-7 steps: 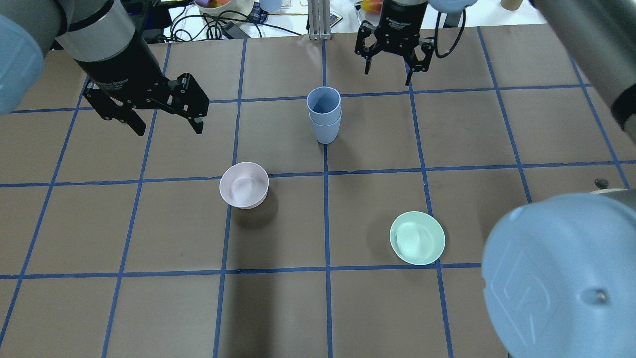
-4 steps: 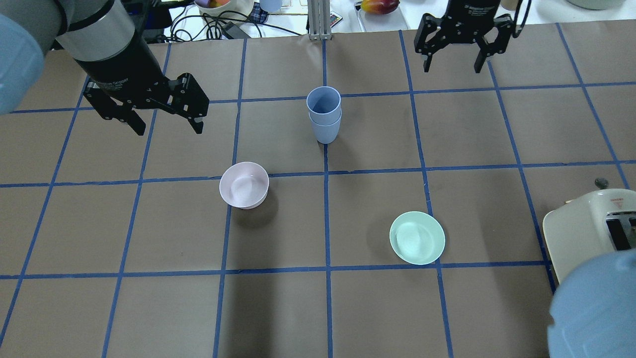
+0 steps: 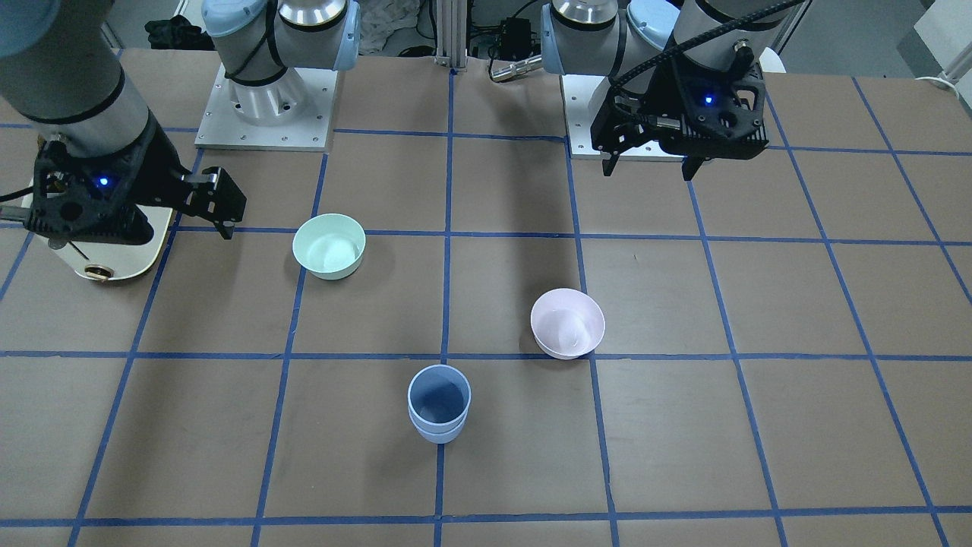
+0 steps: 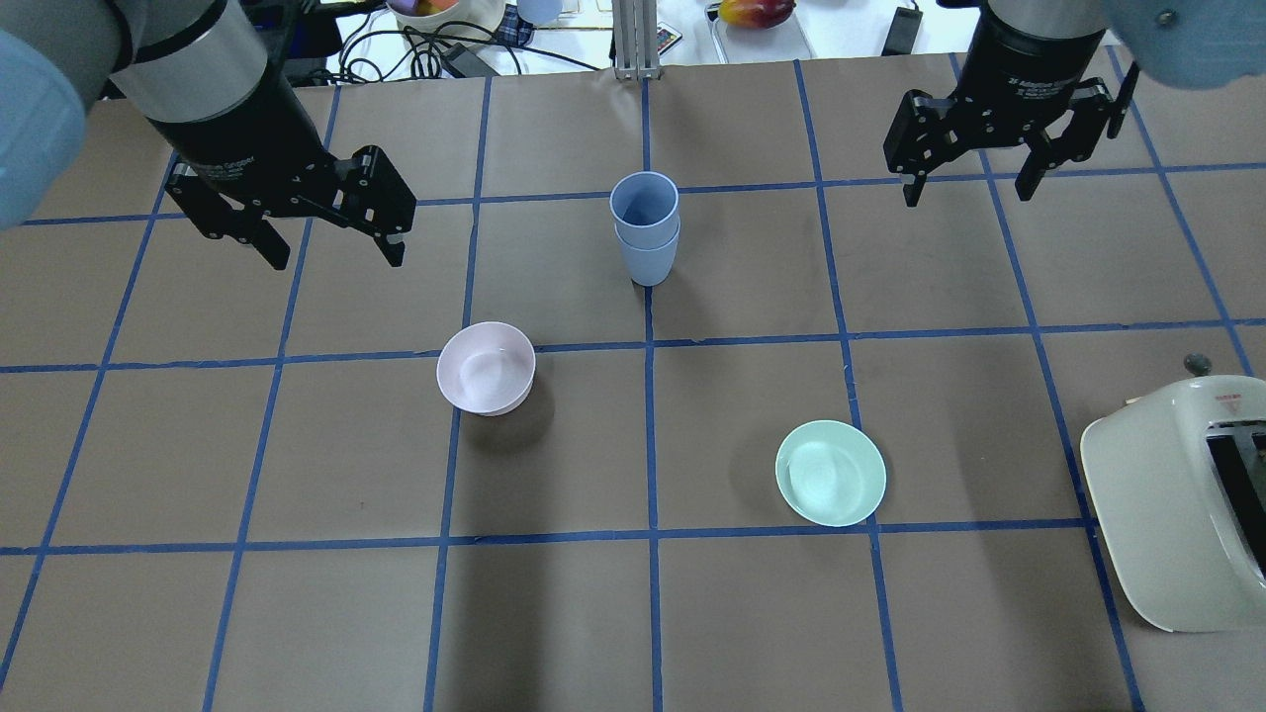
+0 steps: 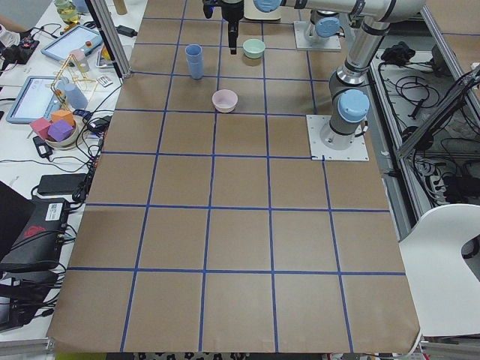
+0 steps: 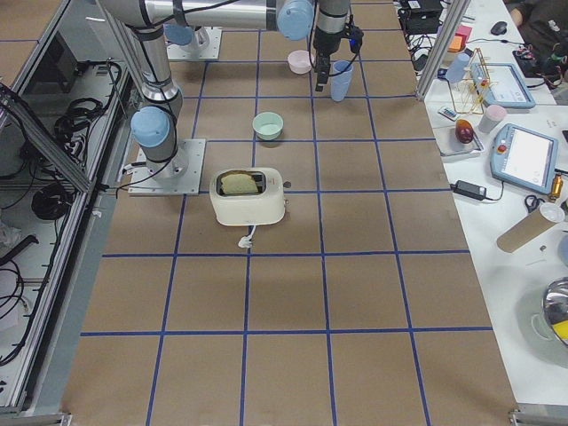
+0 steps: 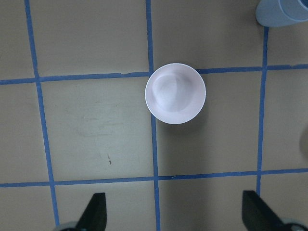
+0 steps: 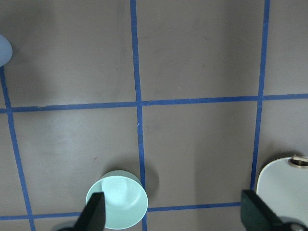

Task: Stack blue cups with both arms

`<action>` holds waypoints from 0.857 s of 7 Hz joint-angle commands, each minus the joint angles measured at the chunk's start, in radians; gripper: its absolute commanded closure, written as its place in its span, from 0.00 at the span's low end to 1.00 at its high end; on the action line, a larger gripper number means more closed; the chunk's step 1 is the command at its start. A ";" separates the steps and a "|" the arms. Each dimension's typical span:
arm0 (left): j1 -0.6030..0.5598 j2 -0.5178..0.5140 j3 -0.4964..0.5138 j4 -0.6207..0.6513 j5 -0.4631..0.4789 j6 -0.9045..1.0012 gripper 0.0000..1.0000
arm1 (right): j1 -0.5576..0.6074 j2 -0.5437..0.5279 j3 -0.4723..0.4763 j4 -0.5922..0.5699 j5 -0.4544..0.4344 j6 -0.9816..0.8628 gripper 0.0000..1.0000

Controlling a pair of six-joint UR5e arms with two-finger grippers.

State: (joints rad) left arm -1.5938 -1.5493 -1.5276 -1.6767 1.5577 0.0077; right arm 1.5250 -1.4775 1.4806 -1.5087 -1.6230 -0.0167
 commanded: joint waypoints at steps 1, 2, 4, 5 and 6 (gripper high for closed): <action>0.000 0.000 0.000 0.000 0.001 0.000 0.00 | 0.001 -0.076 0.068 -0.002 0.009 0.003 0.00; 0.000 0.000 0.000 0.000 0.001 0.000 0.00 | 0.004 -0.076 0.079 0.001 0.020 0.004 0.00; -0.002 -0.002 -0.002 0.000 0.001 0.000 0.00 | 0.004 -0.075 0.087 0.007 0.081 0.004 0.00; -0.005 -0.002 -0.005 0.000 0.001 0.000 0.00 | 0.004 -0.075 0.087 0.005 0.081 0.004 0.00; -0.005 -0.002 -0.003 0.000 0.001 0.000 0.00 | 0.004 -0.073 0.087 0.001 0.081 0.004 0.00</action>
State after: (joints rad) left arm -1.5973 -1.5507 -1.5307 -1.6766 1.5585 0.0077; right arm 1.5293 -1.5521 1.5670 -1.5043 -1.5444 -0.0122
